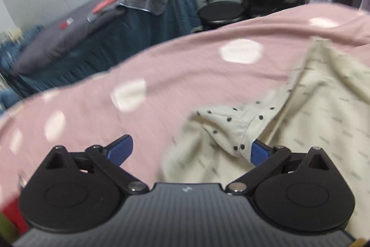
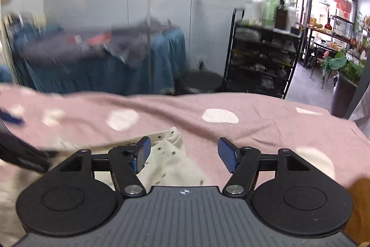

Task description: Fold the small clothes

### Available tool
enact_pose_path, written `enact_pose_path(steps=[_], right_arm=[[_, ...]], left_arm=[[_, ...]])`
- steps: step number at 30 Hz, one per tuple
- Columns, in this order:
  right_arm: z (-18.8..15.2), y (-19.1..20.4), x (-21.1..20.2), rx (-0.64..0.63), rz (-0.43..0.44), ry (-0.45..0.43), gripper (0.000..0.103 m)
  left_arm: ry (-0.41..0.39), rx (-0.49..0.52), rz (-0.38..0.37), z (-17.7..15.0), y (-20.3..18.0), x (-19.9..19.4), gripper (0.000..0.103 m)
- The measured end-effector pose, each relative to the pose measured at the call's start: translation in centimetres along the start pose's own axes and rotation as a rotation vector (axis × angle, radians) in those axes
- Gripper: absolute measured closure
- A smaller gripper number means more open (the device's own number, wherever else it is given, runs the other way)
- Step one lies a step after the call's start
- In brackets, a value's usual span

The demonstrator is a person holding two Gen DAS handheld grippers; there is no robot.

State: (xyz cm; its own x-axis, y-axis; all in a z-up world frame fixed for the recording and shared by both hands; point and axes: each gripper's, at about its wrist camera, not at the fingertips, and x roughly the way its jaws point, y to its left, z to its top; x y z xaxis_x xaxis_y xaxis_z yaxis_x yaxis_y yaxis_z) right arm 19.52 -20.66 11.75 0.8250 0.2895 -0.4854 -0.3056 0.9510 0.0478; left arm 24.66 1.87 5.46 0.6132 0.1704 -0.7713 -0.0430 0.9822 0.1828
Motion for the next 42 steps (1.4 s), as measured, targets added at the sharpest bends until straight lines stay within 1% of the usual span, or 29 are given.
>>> enact_pose_path(steps=[2, 3, 5, 6, 7, 9, 10, 12, 13, 14, 16, 18, 19, 20, 21, 22, 23, 25, 26, 27, 28, 29, 30, 32, 35, 37, 39, 41, 42], right_arm=[[-1.4, 0.3, -4.2, 0.029, 0.076, -0.049, 0.000], [-2.4, 0.4, -6.3, 0.042, 0.112, -0.069, 0.000], [-4.5, 0.6, -9.6, 0.056, 0.166, -0.083, 0.000], [-5.2, 0.5, -10.7, 0.066, 0.172, -0.088, 0.000], [-6.0, 0.4, -11.6, 0.064, 0.158, -0.089, 0.000], [-7.0, 0.4, -12.5, 0.027, 0.097, -0.072, 0.000], [-7.2, 0.2, -12.5, 0.011, 0.081, -0.058, 0.000], [-7.2, -0.5, -12.4, 0.010, 0.080, -0.036, 0.000], [-7.1, -0.9, -12.3, 0.014, 0.080, -0.024, 0.000], [-6.9, -1.1, -12.1, 0.018, 0.076, -0.018, 0.000], [-6.8, -1.1, -12.1, 0.026, 0.074, -0.028, 0.000], [-7.1, -0.7, -12.1, 0.015, 0.093, -0.017, 0.000], [-7.4, -0.6, -12.4, 0.020, 0.102, -0.018, 0.000], [-7.6, -0.4, -12.7, 0.025, 0.110, -0.021, 0.000], [-7.8, -0.2, -12.9, 0.024, 0.119, -0.020, 0.000], [-8.2, 0.1, -13.5, 0.019, 0.120, -0.018, 0.000], [-8.4, 0.2, -13.8, 0.019, 0.119, -0.017, 0.001], [-8.8, 0.3, -14.6, 0.024, 0.121, -0.002, 0.002], [-9.1, 0.2, -14.9, 0.024, 0.119, 0.008, 0.003], [-9.4, 0.2, -15.2, 0.025, 0.112, 0.018, 0.004], [-9.7, 0.2, -15.5, 0.019, 0.105, 0.030, 0.004], [-10.0, 0.2, -15.8, 0.005, 0.102, 0.042, 0.004], [-10.2, 0.1, -16.0, -0.010, 0.096, 0.048, 0.005], [-10.6, -0.1, -16.7, -0.031, 0.069, 0.040, 0.006], [-10.7, -1.1, -17.3, -0.016, 0.026, 0.011, 0.006], [-10.5, -2.1, -17.4, 0.014, 0.017, 0.001, 0.006], [-10.4, -2.8, -17.3, 0.030, -0.003, 0.005, 0.006], [-10.2, -3.4, -17.2, 0.055, -0.012, 0.010, 0.006], [-10.0, -3.7, -17.2, 0.068, -0.008, 0.012, 0.006]], left_arm=[[-0.029, -0.019, -0.057, -2.1, -0.1, -2.1, 0.000], [-0.045, -0.019, -0.067, -3.3, -0.2, -3.1, 0.000], [-0.087, -0.009, -0.047, -4.7, -0.4, -4.2, 0.000], [-0.103, -0.005, -0.031, -5.0, -0.4, -4.3, 0.000], [-0.096, -0.012, -0.014, -4.9, -0.2, -3.9, 0.000], [-0.035, -0.072, 0.021, -4.1, 0.8, -2.6, 0.000], [-0.020, -0.116, 0.016, -3.8, 1.4, -2.3, 0.000], [-0.049, -0.179, -0.029, -3.3, 2.2, -2.6, 0.000], [-0.060, -0.174, -0.041, -3.0, 2.1, -2.7, 0.000], [-0.060, -0.144, -0.033, -2.6, 1.6, -2.6, 0.000], [-0.028, -0.061, 0.000, -1.9, 0.0, -1.9, 0.000], [-0.010, -0.010, -0.013, -1.6, -1.5, -1.0, 0.000], [-0.010, 0.000, -0.016, -1.3, -2.0, -0.5, 0.003], [-0.006, 0.006, -0.017, -0.9, -2.4, 0.2, 0.019], [0.008, 0.014, -0.015, -0.3, -2.7, 0.9, 0.053], [0.023, 0.015, -0.018, 0.5, -2.8, 1.6, 0.074], [0.018, -0.020, -0.023, 1.6, -2.4, 2.0, 0.099], [-0.042, -0.146, -0.025, 4.2, -0.5, 1.9, 0.099], [-0.073, -0.191, -0.003, 5.7, 0.5, 1.7, 0.097], [-0.100, -0.214, 0.032, 7.1, 1.2, 1.6, 0.082], [-0.099, -0.220, 0.075, 8.5, 2.0, 1.8, 0.064], [-0.071, -0.218, 0.127, 9.7, 2.6, 2.2, 0.011], [-0.047, -0.211, 0.187, 10.5, 3.2, 2.5, 0.001], [-0.033, -0.145, 0.230, 10.9, 3.7, 2.8, 0.000], [-0.039, -0.038, 0.235, 9.5, 3.6, 2.6, 0.000], [-0.015, 0.001, 0.238, 8.2, 3.6, 2.9, 0.000], [0.007, -0.016, 0.194, 7.4, 4.4, 3.6, 0.000], [0.034, -0.105, 0.163, 7.2, 6.0, 4.1, 0.000], [0.042, -0.176, 0.139, 7.4, 7.0, 4.3, 0.000]])
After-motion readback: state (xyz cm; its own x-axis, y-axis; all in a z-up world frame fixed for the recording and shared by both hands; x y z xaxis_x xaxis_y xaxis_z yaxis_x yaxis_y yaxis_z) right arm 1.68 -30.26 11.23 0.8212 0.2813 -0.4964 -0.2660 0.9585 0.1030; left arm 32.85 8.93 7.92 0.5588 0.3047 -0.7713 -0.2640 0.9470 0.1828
